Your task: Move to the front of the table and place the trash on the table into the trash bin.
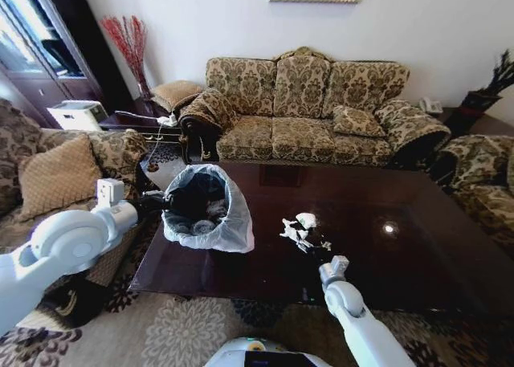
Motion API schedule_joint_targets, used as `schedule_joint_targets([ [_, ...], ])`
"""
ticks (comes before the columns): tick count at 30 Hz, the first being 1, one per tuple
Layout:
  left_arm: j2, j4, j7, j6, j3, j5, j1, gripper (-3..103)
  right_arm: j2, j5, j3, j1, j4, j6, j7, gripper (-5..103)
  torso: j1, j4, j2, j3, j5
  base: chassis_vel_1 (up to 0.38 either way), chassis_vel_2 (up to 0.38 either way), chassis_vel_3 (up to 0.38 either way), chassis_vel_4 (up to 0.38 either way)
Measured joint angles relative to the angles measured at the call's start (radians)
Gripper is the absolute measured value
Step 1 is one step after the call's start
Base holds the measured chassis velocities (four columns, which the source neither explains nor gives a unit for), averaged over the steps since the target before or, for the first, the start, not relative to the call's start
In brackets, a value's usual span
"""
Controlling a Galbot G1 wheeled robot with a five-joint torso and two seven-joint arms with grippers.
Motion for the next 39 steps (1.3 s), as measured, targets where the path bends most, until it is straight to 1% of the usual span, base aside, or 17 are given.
schedule_joint_targets([
  [4, 0.000, -0.002, 0.002, -0.001, 0.003, 0.000, 0.000, 0, 0.016, -0.021, -0.009, 0.022, -0.028, -0.015, 0.005, 100, 0.000, -0.0009, 0.000, 0.000, 0.0004, 0.007, 0.018, -0.004, -0.003],
  [6, 0.002, -0.005, 0.004, -0.003, 0.007, 0.000, 0.000, 0, 0.044, -0.036, -0.019, 0.057, -0.068, -0.041, 0.030, 100, 0.000, -0.0012, 0.000, 0.000, 0.0019, 0.000, 0.000, 0.000, 0.000],
  [11, 0.008, -0.010, 0.004, -0.004, 0.009, -0.001, 0.001, 0, 0.077, -0.038, -0.027, 0.088, -0.097, -0.061, 0.019, 100, 0.000, -0.0012, 0.000, 0.000, 0.0008, 0.000, 0.000, 0.000, 0.000],
  [14, 0.013, -0.010, 0.004, -0.004, 0.006, -0.004, 0.001, 0, 0.092, -0.038, -0.024, 0.098, -0.100, -0.072, 0.007, 85, 0.000, -0.0005, 0.000, 0.000, 0.0006, 0.000, 0.000, 0.000, 0.000],
  [15, 0.013, -0.010, 0.004, -0.004, 0.006, -0.004, 0.001, 0, 0.092, -0.038, -0.024, 0.098, -0.100, -0.072, 0.007, 85, 0.000, -0.0005, 0.000, 0.000, 0.0006, 0.000, 0.000, 0.000, 0.000],
  [17, 0.014, -0.010, 0.005, -0.005, 0.005, -0.006, 0.001, 0, 0.092, -0.037, -0.023, 0.099, -0.101, -0.081, 0.003, 74, 0.000, -0.0008, 0.000, 0.000, 0.0006, 0.000, 0.000, 0.000, 0.000],
  [18, 0.014, -0.010, 0.005, -0.005, 0.005, -0.006, 0.001, 0, 0.092, -0.037, -0.023, 0.099, -0.101, -0.081, 0.003, 74, 0.000, -0.0008, 0.000, 0.000, 0.0006, 0.000, 0.000, 0.000, 0.000],
  [21, 0.015, -0.012, 0.005, -0.006, 0.005, -0.006, 0.001, 0, 0.091, -0.026, -0.018, 0.094, -0.102, -0.099, -0.002, 58, 0.000, -0.0011, 0.000, 0.000, 0.0011, 0.000, 0.000, 0.000, 0.000],
  [23, 0.016, -0.012, 0.005, -0.006, 0.005, -0.006, 0.001, 0, 0.091, -0.013, -0.018, 0.090, -0.102, -0.111, -0.002, 58, 0.000, -0.0011, 0.000, 0.000, 0.0010, 0.000, 0.000, 0.000, 0.000],
  [24, 0.018, -0.013, 0.005, -0.007, 0.005, -0.007, 0.001, 0, 0.092, -0.001, -0.017, 0.087, -0.102, -0.120, -0.002, 47, 0.000, -0.0010, 0.000, 0.000, 0.0010, 0.000, 0.000, 0.000, 0.000],
  [26, 0.019, -0.013, 0.006, -0.008, 0.005, -0.007, 0.001, 0, 0.092, 0.003, -0.016, 0.086, -0.101, -0.123, -0.003, 47, 0.000, -0.0009, 0.000, 0.000, 0.0010, 0.000, 0.000, 0.000, 0.000],
  [29, 0.022, -0.013, 0.006, -0.009, 0.003, -0.008, 0.001, 0, 0.091, 0.009, -0.013, 0.080, -0.096, -0.125, -0.003, 31, 0.000, -0.0008, 0.000, 0.000, 0.0009, 0.000, 0.000, 0.000, 0.000],
  [30, 0.022, -0.013, 0.006, -0.009, 0.003, -0.008, 0.001, 0, 0.091, 0.009, -0.013, 0.080, -0.096, -0.125, -0.003, 31, 0.000, -0.0008, 0.000, 0.000, 0.0009, 0.000, 0.000, 0.000, 0.000],
  [32, 0.022, -0.014, 0.006, -0.009, 0.003, -0.009, 0.001, 0, 0.087, 0.012, -0.009, 0.073, -0.088, -0.124, -0.003, 20, 0.000, -0.0010, 0.000, 0.000, 0.0009, 0.000, 0.000, 0.000, 0.000],
  [33, 0.022, -0.014, 0.006, -0.009, 0.003, -0.009, 0.001, 0, 0.087, 0.012, -0.009, 0.073, -0.088, -0.124, -0.003, 20, 0.000, -0.0010, 0.000, 0.000, 0.0009, 0.000, 0.000, 0.000, 0.000],
  [37, 0.020, -0.018, 0.006, -0.009, 0.003, -0.009, 0.001, 0, 0.079, 0.016, -0.004, 0.063, -0.074, -0.119, -0.003, 4, 0.000, -0.0009, 0.000, 0.000, 0.0010, 0.000, 0.000, 0.000, 0.000],
  [39, 0.021, -0.018, 0.006, -0.009, 0.003, -0.009, 0.001, 0, 0.077, 0.019, -0.001, 0.060, -0.065, -0.117, -0.002, 2, 0.000, -0.0009, 0.000, 0.000, 0.0009, 0.000, 0.000, 0.000, 0.000],
])
